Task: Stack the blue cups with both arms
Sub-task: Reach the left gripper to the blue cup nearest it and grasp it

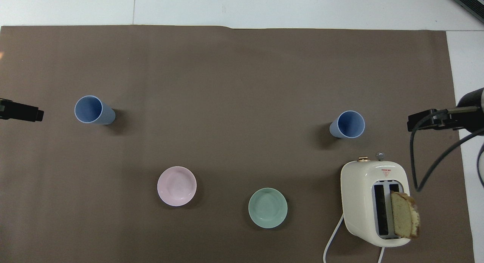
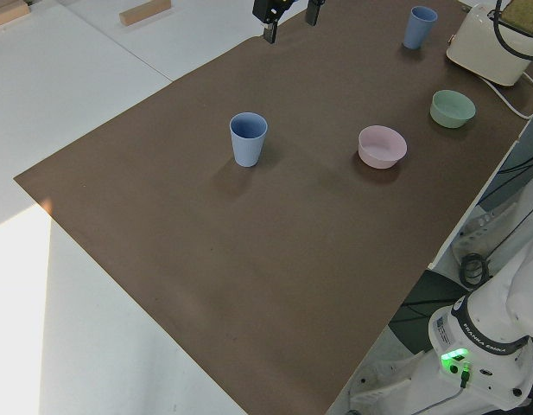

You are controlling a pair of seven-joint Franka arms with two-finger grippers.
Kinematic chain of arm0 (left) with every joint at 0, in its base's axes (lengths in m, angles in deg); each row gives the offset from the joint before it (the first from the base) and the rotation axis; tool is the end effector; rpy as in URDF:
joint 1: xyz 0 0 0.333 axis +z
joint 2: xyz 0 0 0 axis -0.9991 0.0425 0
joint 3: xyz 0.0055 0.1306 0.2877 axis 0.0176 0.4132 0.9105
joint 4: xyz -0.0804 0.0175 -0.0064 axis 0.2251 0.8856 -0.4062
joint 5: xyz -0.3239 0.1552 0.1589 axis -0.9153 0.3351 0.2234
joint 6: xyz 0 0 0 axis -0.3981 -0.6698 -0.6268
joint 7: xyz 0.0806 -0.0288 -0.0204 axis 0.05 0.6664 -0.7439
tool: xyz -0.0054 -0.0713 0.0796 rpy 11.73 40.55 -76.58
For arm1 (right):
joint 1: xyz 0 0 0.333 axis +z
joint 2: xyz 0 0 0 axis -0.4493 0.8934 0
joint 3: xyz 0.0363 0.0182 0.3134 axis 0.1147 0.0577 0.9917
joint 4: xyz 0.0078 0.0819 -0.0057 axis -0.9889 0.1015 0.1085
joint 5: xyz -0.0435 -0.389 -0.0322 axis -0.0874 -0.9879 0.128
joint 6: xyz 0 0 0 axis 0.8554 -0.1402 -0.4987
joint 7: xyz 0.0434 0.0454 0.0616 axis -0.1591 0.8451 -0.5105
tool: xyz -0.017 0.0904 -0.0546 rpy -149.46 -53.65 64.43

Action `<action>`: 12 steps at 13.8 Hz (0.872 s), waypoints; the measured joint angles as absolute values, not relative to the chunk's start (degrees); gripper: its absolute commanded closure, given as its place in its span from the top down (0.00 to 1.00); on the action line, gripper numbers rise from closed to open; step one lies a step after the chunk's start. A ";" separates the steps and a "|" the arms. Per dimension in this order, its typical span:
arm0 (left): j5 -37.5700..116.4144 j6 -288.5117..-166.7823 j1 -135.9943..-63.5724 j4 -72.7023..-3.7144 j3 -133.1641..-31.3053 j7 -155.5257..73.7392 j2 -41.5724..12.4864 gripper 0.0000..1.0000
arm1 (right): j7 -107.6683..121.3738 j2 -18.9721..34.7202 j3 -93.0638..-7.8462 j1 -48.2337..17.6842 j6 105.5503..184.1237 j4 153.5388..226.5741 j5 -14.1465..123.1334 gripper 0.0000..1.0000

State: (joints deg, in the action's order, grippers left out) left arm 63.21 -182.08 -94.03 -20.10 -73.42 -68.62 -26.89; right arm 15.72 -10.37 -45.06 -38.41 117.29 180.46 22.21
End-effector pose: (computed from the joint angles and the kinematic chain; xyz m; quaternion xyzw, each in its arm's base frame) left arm 0.5462 -0.0076 0.6434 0.9929 -0.1125 0.0369 0.0110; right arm 0.5371 0.0081 0.6199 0.9997 0.0008 -0.0108 0.0207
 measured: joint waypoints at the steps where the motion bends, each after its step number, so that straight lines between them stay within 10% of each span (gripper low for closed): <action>1: 63.21 -182.74 -94.01 -20.22 -73.36 -68.62 -26.83 1.00 | 15.72 -10.37 -45.12 -38.44 117.29 180.46 22.21 1.00; 12: 63.00 -200.30 -92.71 -32.11 -72.88 -68.59 -22.95 1.00 | 15.73 -10.37 -45.16 -38.94 117.44 180.46 22.21 1.00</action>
State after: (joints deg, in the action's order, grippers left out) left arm 63.00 -200.30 -92.71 -32.11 -72.88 -68.59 -22.95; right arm 15.73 -10.37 -45.16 -38.94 117.44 180.46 22.21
